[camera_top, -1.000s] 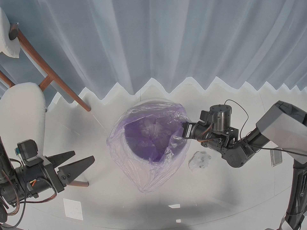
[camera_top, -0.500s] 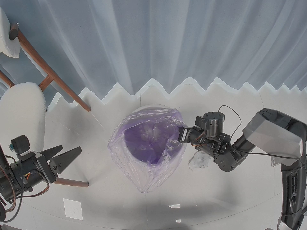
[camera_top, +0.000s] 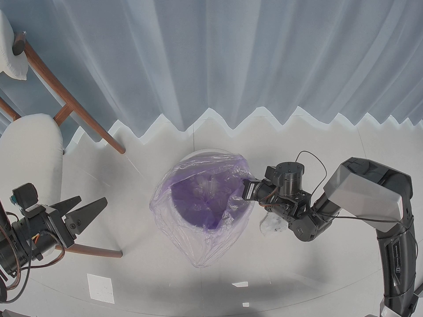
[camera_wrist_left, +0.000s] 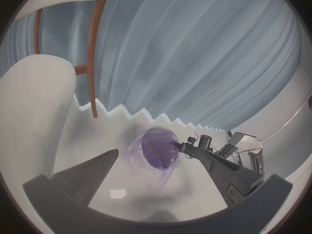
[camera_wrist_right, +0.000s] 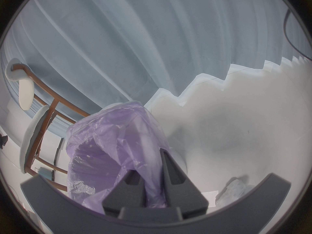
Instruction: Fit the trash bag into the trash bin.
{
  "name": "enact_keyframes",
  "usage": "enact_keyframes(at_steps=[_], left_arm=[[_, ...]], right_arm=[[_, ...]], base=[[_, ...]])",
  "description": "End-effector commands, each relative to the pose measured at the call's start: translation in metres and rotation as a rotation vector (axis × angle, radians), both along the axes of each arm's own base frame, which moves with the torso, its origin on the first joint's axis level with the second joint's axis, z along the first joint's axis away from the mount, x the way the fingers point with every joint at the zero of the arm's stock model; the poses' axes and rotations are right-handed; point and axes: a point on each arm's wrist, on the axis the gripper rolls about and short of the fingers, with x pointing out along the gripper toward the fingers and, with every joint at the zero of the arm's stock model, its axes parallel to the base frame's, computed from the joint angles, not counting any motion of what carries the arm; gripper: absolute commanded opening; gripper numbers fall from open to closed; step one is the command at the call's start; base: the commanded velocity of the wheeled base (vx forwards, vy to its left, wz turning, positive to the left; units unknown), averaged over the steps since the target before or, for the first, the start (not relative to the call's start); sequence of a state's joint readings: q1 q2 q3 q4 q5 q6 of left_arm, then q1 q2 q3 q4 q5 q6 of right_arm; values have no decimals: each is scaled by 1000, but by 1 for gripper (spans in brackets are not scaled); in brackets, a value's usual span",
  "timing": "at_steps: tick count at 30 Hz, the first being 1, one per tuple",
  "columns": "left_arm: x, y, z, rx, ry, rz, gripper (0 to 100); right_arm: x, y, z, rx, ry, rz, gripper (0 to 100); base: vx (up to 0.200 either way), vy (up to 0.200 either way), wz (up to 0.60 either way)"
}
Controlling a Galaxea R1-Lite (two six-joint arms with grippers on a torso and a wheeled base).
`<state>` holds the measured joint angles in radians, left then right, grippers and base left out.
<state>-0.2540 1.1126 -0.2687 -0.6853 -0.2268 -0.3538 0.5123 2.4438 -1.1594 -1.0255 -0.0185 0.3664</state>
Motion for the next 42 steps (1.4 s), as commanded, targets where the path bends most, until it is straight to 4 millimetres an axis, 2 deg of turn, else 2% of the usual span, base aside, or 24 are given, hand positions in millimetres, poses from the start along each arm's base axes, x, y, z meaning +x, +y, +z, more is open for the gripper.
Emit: enact_keyframes(at_steps=[1,3,4,13,14,16,20,27,30,31,34,35,38,40,42], left_arm=[[1,-1,0,1,6,-8,100],[2,-2,-1,2,9,-13,100],[4,-4,-1,3,11,-19,100],[11,-10,-2,16,26,-75,100],[10,-13,-2,26,23,-109,100],[11,-14,-2,30,20,-121,100],[12,-15,-1,52,2,-163,100],[11,-19,-1,53,2,-188,100],[10,-19,-1,53,-1,-188,100],[10,-19,-1,53,-1,-188,100],[10,-19,-1,52,-3,-188,100],[10,-19,-1,52,-3,-188,100],[11,-19,0,52,-6,-187,100],[11,-19,2,51,-10,-186,100],[12,-19,2,50,-10,-187,100]], right_arm=[[-2,3,-7,-10,19,9,0],[-2,3,-8,-12,22,9,0],[-2,4,-8,-12,22,11,100],[-1,3,5,15,-7,8,100],[-2,3,18,26,-24,11,100],[-4,2,26,30,-31,12,100],[-21,-8,51,5,13,11,100],[-50,-23,80,-58,137,26,100],[-59,-24,88,-81,180,36,100],[-69,-18,90,-102,211,59,100],[-92,1,93,-113,282,97,100],[-105,13,90,-110,338,97,100],[-123,29,68,-140,488,43,100],[-127,38,48,-143,569,5,100],[-126,45,39,-102,610,-44,100]], base=[[0,0,0],[0,0,0],[0,0,0],[0,0,0],[0,0,0],[0,0,0],[0,0,0],[0,0,0],[0,0,0],[0,0,0],[0,0,0],[0,0,0],[0,0,0],[0,0,0],[0,0,0]])
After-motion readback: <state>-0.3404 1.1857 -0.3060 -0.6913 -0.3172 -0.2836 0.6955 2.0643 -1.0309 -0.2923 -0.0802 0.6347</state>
